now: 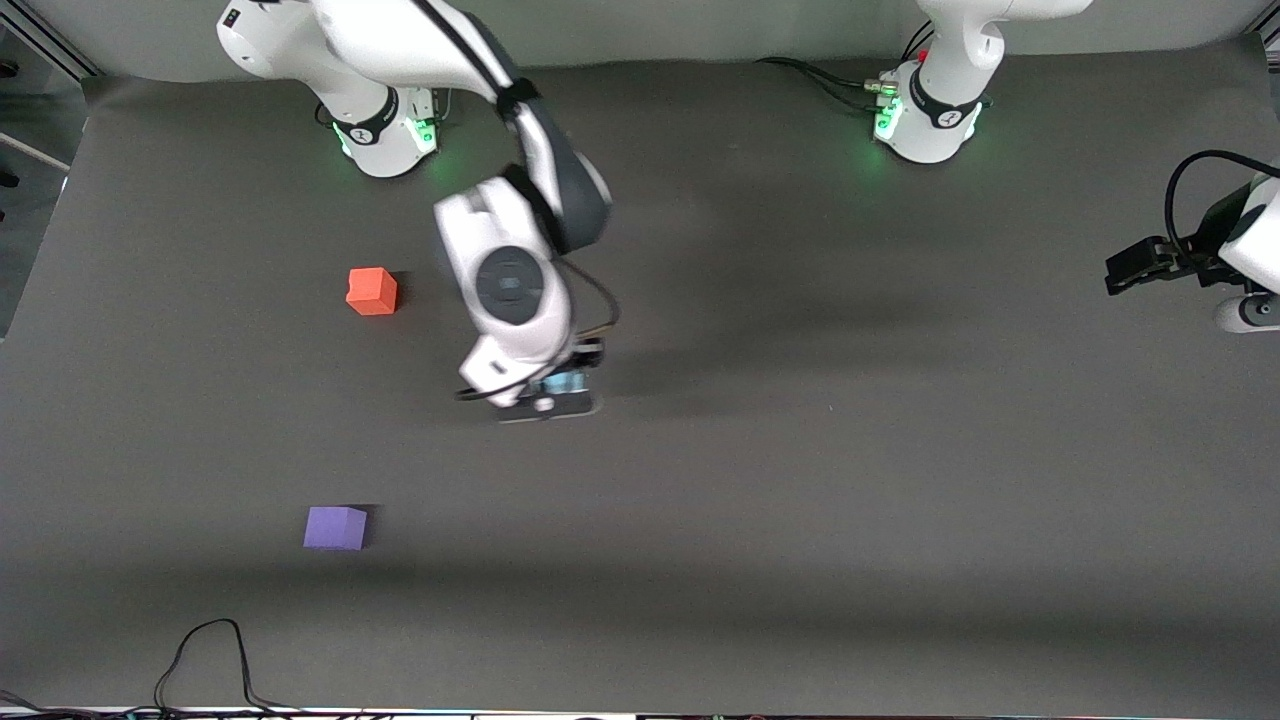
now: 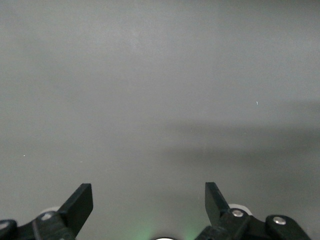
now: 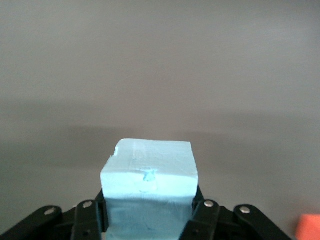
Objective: Place blue block between orange and purple blocks
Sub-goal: 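Carry the blue block with the right gripper toward the purple block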
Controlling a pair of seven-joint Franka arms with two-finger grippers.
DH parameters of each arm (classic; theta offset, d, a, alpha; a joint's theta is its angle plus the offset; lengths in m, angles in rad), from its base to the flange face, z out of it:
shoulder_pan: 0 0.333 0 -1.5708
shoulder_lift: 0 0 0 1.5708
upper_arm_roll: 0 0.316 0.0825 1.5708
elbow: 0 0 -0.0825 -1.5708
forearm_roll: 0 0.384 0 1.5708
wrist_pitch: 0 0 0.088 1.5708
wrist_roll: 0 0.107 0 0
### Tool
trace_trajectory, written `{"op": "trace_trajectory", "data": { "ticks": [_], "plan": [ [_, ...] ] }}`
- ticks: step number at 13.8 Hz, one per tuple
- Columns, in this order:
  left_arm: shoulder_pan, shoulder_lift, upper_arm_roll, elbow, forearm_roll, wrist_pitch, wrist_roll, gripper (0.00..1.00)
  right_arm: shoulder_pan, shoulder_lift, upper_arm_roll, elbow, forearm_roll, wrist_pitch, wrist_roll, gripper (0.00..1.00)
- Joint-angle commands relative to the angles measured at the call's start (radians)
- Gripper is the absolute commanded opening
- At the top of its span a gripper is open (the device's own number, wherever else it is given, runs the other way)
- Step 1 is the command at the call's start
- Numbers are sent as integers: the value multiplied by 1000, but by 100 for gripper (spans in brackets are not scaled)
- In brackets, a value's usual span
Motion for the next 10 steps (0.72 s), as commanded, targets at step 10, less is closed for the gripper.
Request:
{"op": "trace_trajectory", "data": {
  "ticks": [10],
  "plan": [
    [-9, 11, 5, 26, 8, -26, 15, 100, -5, -148, -406, -254, -2, 87, -495, 7]
  ]
}}
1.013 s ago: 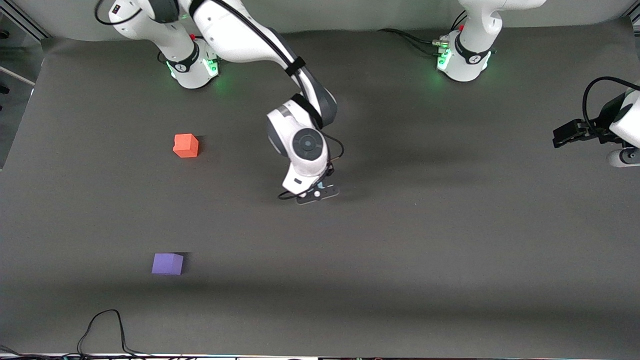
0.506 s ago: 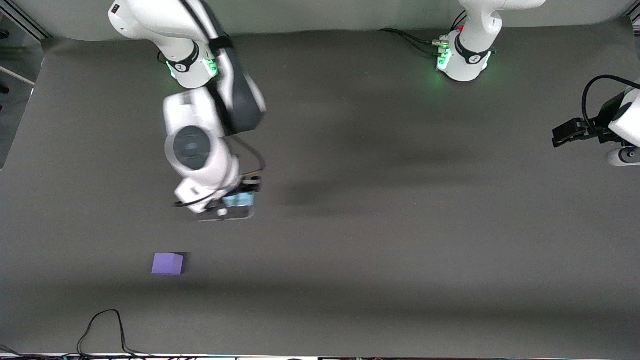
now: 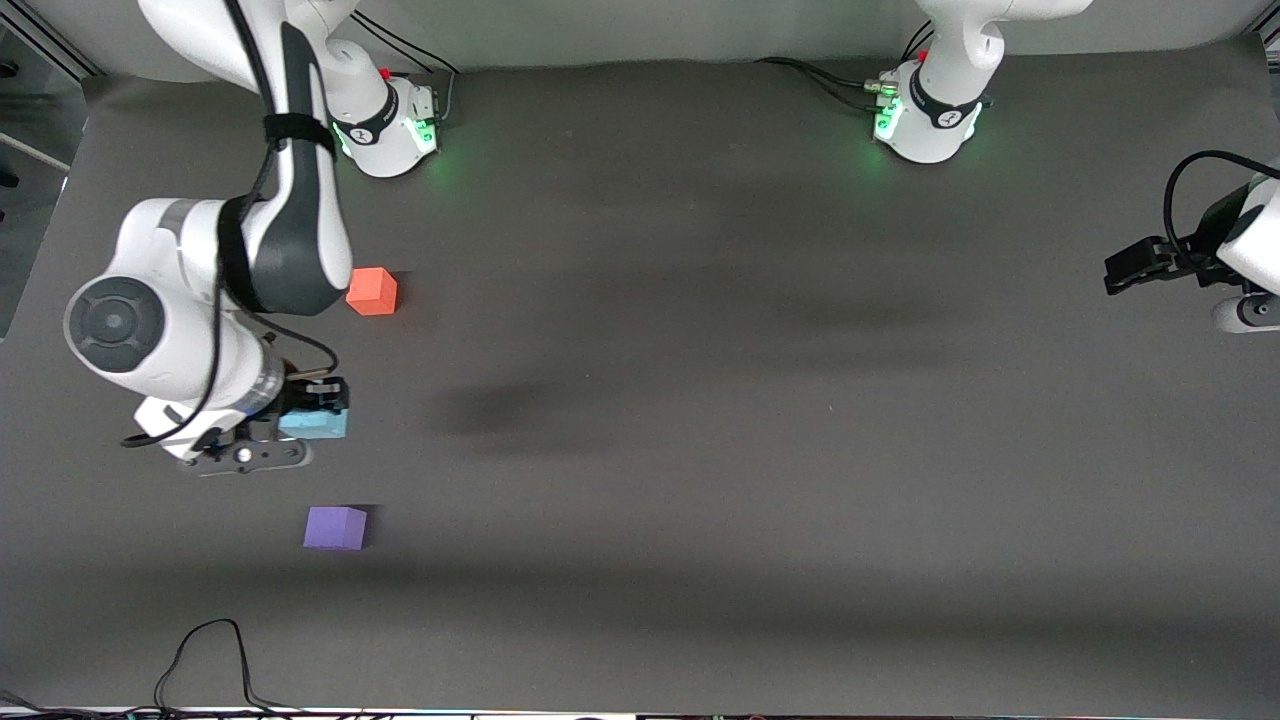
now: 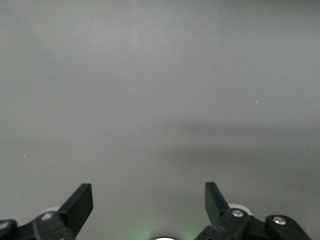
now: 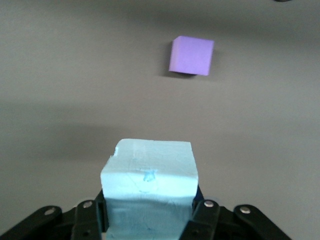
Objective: Place blue block between orange and purple blocks
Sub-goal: 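Carry the blue block with the right gripper toward the purple block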
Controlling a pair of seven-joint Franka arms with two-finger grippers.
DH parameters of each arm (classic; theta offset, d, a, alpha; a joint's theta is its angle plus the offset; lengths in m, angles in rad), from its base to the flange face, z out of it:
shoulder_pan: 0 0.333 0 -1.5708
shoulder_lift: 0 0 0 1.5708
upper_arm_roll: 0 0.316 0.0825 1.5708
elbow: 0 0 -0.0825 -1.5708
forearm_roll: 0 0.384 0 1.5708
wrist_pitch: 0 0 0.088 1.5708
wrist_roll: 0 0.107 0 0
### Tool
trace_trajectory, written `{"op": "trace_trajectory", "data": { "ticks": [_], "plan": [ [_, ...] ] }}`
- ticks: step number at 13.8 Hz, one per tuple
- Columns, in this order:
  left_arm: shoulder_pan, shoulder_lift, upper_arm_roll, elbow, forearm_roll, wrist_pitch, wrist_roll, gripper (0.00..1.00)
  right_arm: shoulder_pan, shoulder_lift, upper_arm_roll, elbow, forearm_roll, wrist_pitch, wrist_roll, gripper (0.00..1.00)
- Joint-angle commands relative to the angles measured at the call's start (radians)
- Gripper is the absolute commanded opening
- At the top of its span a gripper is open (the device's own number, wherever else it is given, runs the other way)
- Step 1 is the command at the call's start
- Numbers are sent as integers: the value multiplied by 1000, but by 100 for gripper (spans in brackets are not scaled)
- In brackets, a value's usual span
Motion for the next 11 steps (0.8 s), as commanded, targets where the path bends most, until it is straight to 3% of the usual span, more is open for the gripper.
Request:
{"op": "trace_trajectory", "data": {
  "ticks": [1, 5, 11],
  "plan": [
    [-6, 10, 5, 26, 7, -25, 15, 100, -4, -68, 0, -95, 13, 74, -20, 7],
    [-9, 10, 5, 26, 7, -25, 13, 100, -20, -75, -9, -100, 20, 13, -3, 6],
    [-6, 10, 5, 26, 7, -37, 18, 100, -38, -134, -109, -83, 23, -47, 8, 6]
  ]
}}
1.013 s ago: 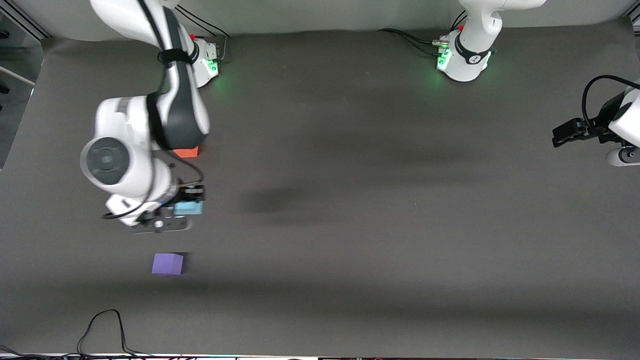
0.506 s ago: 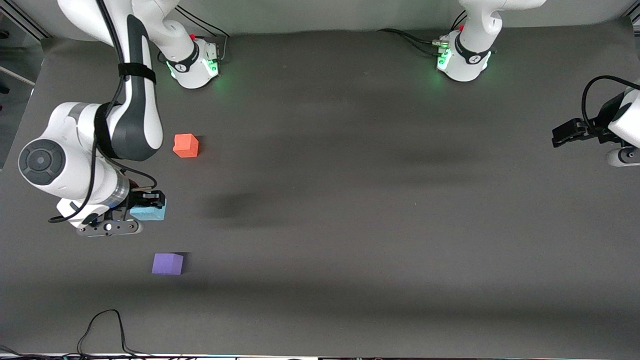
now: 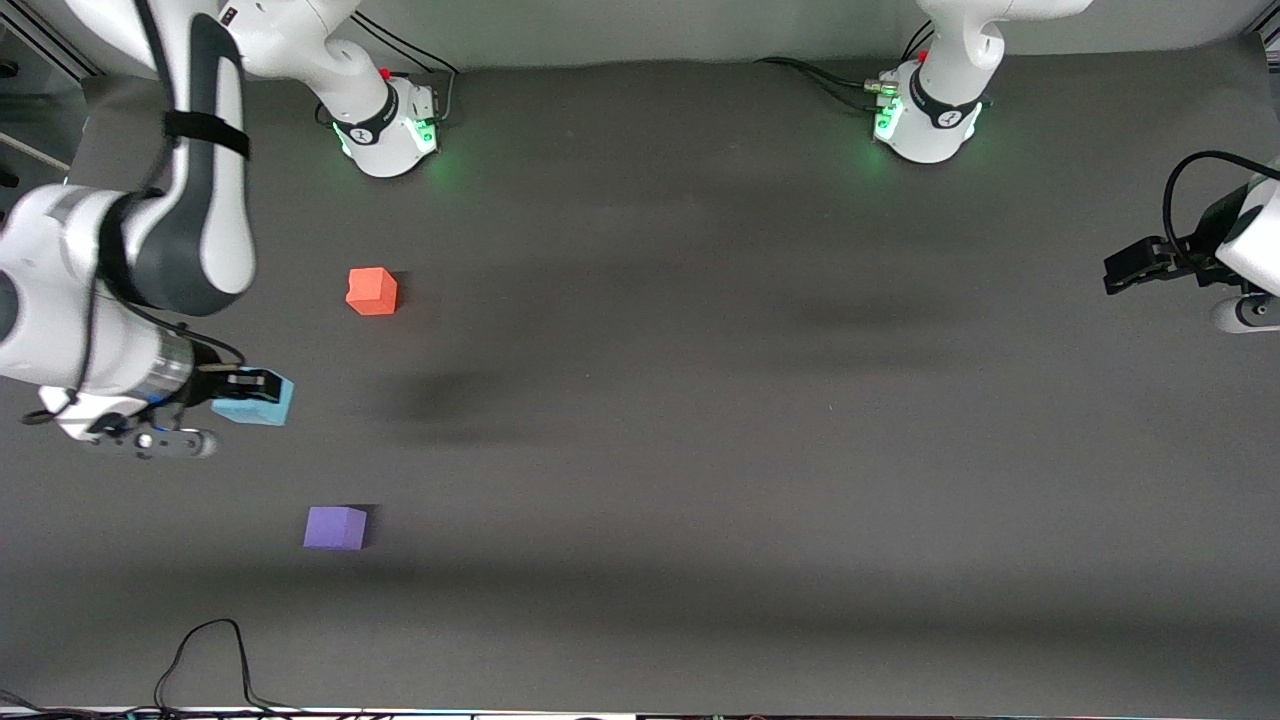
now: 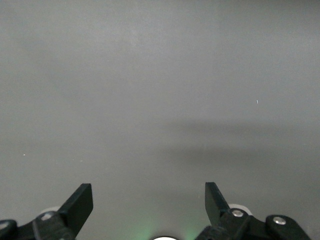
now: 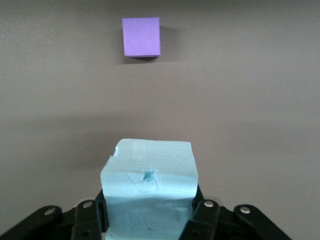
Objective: Place blue block between orange and purple blocks
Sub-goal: 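Carry the blue block with the right gripper toward the purple block, then lower the blue block between the orange and purple blocks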
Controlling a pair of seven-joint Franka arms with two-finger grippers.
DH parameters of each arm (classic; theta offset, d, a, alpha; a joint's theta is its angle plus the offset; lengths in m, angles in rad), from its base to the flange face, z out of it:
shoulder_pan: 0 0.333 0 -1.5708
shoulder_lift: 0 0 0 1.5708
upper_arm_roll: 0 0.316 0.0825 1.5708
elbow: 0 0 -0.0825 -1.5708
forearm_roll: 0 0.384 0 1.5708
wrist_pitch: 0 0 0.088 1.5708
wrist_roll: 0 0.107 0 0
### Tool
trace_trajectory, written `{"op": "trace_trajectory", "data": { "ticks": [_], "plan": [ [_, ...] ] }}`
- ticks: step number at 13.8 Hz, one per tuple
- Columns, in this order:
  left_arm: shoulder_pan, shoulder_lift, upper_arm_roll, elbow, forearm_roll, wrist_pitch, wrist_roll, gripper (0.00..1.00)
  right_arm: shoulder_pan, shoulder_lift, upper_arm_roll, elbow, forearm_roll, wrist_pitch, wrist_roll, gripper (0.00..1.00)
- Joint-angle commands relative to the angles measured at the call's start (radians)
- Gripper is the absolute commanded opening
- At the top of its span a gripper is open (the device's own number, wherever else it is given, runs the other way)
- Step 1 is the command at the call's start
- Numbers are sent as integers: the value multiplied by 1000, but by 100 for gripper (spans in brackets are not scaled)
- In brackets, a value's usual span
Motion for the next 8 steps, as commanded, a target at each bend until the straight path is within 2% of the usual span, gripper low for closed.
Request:
{"op": "trace_trajectory", "data": {
  "ticks": [1, 3, 4, 5, 8],
  "plan": [
    [-7, 10, 5, 26, 7, -32, 17, 100, 14, -35, -48, 3, 14, -22, 7, 6],
    [-9, 10, 5, 26, 5, -30, 17, 100, 3, -42, -76, 28, 17, -54, 9, 7],
    [-9, 10, 5, 30, 5, -32, 17, 100, -30, -58, -63, 31, 16, -66, 15, 7],
    [-7, 11, 5, 35, 5, -33, 19, 100, -97, -64, -15, 36, 17, -73, 17, 6],
    [-6, 11, 5, 35, 5, -33, 19, 100, -289, -74, 233, 97, 4, -102, 101, 7]
  ]
}}
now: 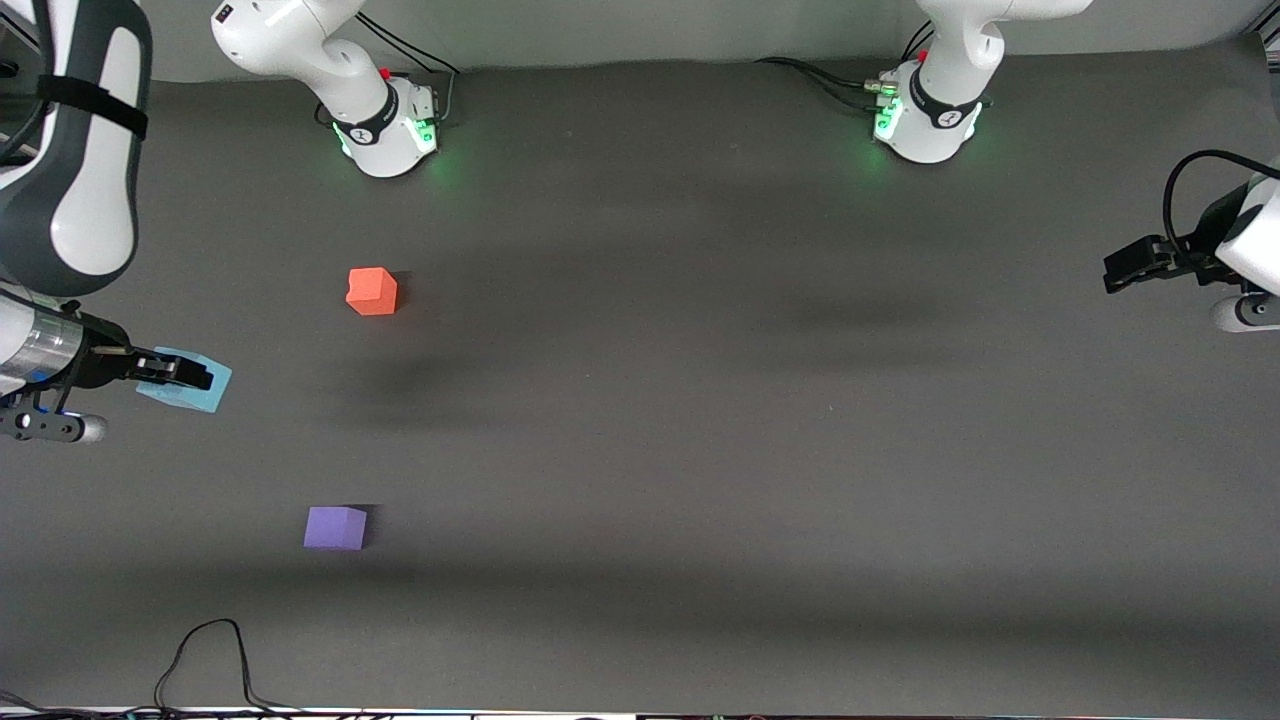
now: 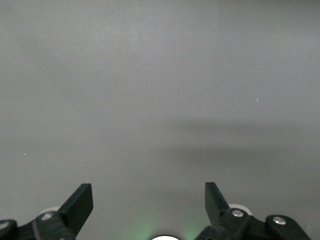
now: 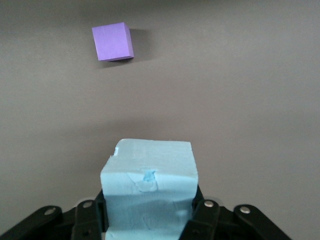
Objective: Place blue block between orange and purple blocks
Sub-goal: 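Lower the blue block between the orange and purple blocks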
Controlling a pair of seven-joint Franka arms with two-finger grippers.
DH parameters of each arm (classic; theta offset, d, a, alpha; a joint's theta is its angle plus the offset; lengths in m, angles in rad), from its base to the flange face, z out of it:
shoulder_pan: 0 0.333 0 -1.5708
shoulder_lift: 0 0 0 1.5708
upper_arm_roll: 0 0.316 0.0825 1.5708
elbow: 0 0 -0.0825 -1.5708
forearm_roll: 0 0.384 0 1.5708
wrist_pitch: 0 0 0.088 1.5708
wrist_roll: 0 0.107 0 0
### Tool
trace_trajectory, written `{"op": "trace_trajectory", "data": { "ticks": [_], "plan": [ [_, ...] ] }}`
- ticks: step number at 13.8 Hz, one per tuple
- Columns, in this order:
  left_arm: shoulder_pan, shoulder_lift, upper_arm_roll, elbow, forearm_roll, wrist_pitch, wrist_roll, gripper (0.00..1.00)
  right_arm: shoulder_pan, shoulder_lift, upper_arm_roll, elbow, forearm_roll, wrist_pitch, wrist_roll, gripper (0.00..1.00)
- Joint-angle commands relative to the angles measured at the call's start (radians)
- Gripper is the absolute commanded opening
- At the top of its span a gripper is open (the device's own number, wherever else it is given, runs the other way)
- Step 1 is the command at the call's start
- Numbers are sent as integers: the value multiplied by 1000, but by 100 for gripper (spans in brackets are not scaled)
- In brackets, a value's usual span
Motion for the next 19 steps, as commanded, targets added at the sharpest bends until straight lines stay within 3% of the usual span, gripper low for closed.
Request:
{"op": "trace_trajectory", "data": {
  "ticks": [1, 5, 7, 10, 14, 19],
  "plan": [
    [-6, 13, 5, 32, 5, -30, 17, 100, -162, -28, 223, 42, -3, -24, 95, 7],
    [-6, 13, 5, 35, 5, -32, 19, 100, -360, -63, 508, -5, -73, -1, 125, 8],
    [-6, 14, 5, 34, 5, -32, 20, 100, -432, -104, 604, -105, -78, 99, 155, 8],
    [-7, 14, 5, 35, 5, -32, 20, 100, -441, -118, 650, -284, -145, 311, 150, 8],
    [-7, 14, 5, 35, 5, -30, 20, 100, -441, -108, 678, -505, -145, 586, 92, 8],
    [-6, 17, 5, 35, 5, -32, 20, 100, -441, -34, 682, -558, -144, 704, 12, 13]
  ]
}}
